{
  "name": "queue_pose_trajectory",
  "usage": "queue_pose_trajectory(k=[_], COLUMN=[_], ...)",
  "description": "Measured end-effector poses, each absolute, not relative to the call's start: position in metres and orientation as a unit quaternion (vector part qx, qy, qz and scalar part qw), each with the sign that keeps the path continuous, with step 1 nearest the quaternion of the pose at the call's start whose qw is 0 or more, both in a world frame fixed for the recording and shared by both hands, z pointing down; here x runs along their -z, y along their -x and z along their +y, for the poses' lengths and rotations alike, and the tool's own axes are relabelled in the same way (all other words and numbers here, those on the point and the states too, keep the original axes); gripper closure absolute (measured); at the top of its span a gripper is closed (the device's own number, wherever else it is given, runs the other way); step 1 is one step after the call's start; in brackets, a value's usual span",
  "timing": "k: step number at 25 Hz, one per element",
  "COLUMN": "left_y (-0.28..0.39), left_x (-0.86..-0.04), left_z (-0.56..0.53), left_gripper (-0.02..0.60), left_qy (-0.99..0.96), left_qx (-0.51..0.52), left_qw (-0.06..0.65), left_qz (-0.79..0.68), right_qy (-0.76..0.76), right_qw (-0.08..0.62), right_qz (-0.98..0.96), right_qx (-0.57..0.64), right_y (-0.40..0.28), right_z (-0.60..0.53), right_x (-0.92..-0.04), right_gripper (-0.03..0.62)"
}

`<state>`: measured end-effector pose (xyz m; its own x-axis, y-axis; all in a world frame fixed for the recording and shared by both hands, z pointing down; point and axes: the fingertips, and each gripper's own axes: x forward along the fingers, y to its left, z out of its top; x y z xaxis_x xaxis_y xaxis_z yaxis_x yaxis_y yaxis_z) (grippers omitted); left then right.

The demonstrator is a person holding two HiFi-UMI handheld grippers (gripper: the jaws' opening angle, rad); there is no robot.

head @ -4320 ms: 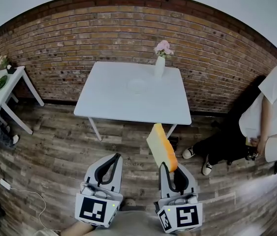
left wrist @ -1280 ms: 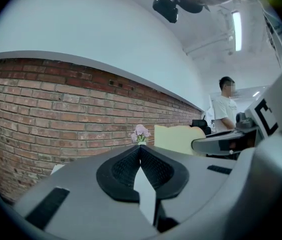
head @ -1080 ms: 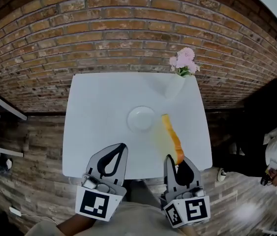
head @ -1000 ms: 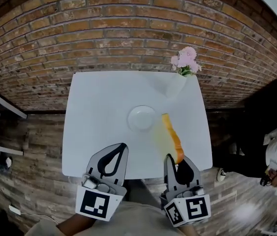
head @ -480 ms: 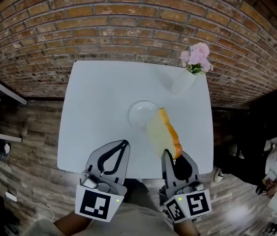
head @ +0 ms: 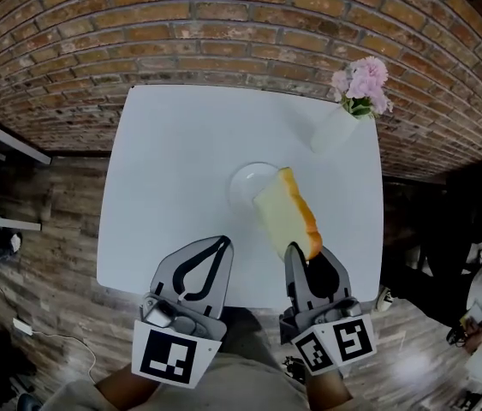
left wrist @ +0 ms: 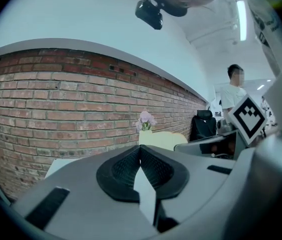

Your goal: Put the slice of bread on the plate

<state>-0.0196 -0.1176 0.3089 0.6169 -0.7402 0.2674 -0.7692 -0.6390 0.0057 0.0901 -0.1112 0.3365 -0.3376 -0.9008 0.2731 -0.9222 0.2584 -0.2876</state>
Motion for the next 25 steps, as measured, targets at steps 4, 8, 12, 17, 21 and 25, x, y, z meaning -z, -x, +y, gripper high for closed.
queue_pose_trajectory(k=[4, 8, 12, 17, 21, 25], left_y=[0.019, 0.018, 0.017, 0.016, 0.018, 0.018], left_x=[-0.315, -0.32, -0.323, -0.328, -0.33, -0.329], left_z=[-0.122, -0.127, -0.132, -0.135, -0.139, -0.143], left_gripper=[0.572, 0.572, 0.572, 0.572, 0.572, 0.572], left_qy=[-0.895, -0.895, -0.894, -0.893, -0.891, -0.89], left_qx=[-0.122, -0.128, -0.13, -0.137, -0.137, -0.137], left_qw=[0.069, 0.072, 0.073, 0.073, 0.077, 0.077], left_qz=[-0.424, -0.422, -0.422, -0.422, -0.426, -0.428], right_qy=[-0.563, -0.546, -0.53, -0.517, -0.512, -0.507], right_qw=[0.023, 0.019, 0.014, 0.0, -0.003, -0.015], right_qz=[-0.798, -0.803, -0.806, -0.8, -0.795, -0.791], right_qx=[-0.214, -0.237, -0.263, -0.306, -0.324, -0.342], right_y=[-0.089, -0.087, -0.084, -0.086, -0.086, -0.085], right_z=[-0.123, -0.134, -0.146, -0.16, -0.169, -0.175], right_x=[-0.348, -0.364, -0.382, -0.405, -0.42, -0.431], right_gripper=[0.499, 0.499, 0.499, 0.499, 0.499, 0.499])
